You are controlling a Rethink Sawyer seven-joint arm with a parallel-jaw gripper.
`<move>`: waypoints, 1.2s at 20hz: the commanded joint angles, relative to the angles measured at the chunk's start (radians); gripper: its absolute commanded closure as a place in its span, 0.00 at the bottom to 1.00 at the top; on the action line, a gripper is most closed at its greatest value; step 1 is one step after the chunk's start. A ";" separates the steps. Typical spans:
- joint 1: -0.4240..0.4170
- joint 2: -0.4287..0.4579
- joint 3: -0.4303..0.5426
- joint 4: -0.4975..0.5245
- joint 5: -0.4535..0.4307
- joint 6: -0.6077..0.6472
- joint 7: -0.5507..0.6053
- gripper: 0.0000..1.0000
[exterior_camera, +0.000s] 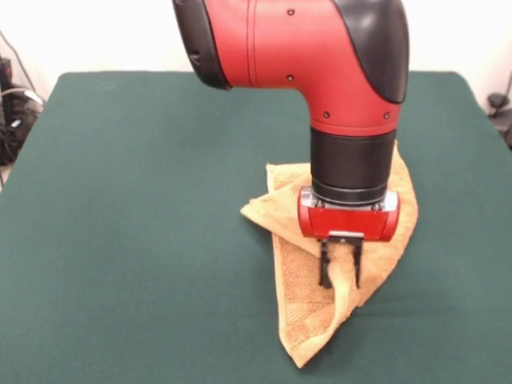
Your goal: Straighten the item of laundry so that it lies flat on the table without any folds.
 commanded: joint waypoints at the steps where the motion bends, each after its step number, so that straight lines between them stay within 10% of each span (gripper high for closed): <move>1: 0.040 0.012 0.018 0.015 0.027 0.064 0.143 1.00; 15: 0.060 0.001 -0.011 0.003 0.032 0.104 0.148 1.00; 24: 0.219 -0.040 -0.202 -0.145 0.066 0.379 0.261 1.00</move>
